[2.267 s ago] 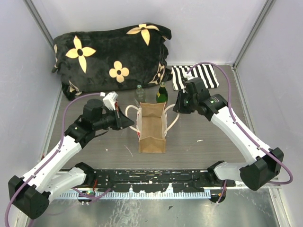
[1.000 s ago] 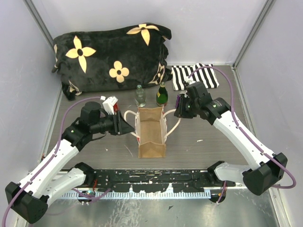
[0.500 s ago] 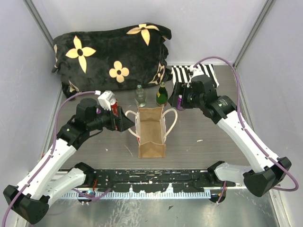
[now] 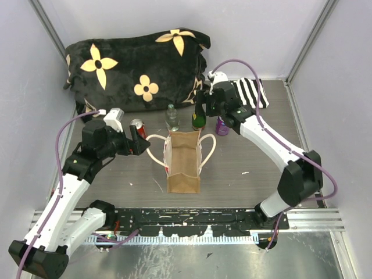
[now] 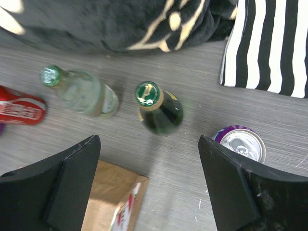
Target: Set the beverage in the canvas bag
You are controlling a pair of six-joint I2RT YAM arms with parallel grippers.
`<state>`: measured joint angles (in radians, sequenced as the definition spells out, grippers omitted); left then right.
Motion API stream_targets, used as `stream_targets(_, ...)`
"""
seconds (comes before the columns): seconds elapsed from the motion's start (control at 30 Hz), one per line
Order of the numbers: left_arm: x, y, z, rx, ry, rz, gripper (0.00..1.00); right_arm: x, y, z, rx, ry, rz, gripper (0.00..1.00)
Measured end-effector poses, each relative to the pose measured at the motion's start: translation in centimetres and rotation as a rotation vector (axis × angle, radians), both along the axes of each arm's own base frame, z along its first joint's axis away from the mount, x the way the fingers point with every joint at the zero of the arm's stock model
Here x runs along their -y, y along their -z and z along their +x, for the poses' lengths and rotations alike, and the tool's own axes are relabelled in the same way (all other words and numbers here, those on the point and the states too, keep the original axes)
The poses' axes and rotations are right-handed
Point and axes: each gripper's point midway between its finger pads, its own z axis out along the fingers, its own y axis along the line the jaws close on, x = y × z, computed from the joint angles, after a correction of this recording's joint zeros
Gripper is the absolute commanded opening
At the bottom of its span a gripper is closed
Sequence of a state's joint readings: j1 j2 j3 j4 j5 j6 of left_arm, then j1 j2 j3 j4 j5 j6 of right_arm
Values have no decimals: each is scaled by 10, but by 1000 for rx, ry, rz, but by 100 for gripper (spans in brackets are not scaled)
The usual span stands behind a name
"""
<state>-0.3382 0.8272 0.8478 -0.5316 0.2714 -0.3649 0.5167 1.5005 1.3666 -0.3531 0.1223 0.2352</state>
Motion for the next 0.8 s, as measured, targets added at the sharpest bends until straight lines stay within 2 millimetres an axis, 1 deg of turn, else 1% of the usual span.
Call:
stream_targets(0.03,-4,-1,2,7,-14,1,98,-1,16,6,-6,-1,-25,89)
stream_targets(0.1,-9,-4,3,18,-33,1,98,0,37,11,-12,-2,-58,88)
stream_targets(0.13,-12,-5,4,23,-42,0,98,0,46,13,-12,-1,-71,88)
stream_targets(0.2,-16,-7,4,30,-55,-1,98,0,54,18,-6,1,-83,88)
stream_targets(0.27,-17,-7,4,30,-56,-5,98,-3,55,24,17,2,-80,88)
stream_targets(0.33,-16,-8,3,28,-48,-11,98,-5,51,31,52,7,-66,88)
stream_targets(0.47,-9,-10,-2,12,-15,-45,98,-9,48,40,101,16,-47,87)
stream_targets(0.57,-5,-11,-5,3,6,-67,98,-12,58,44,108,17,-46,87)
stream_targets(0.7,-1,-13,-8,-3,22,-85,98,-17,77,47,104,11,-53,85)
stream_targets(0.8,0,-13,-9,-5,32,-90,98,-20,84,47,117,8,-52,83)
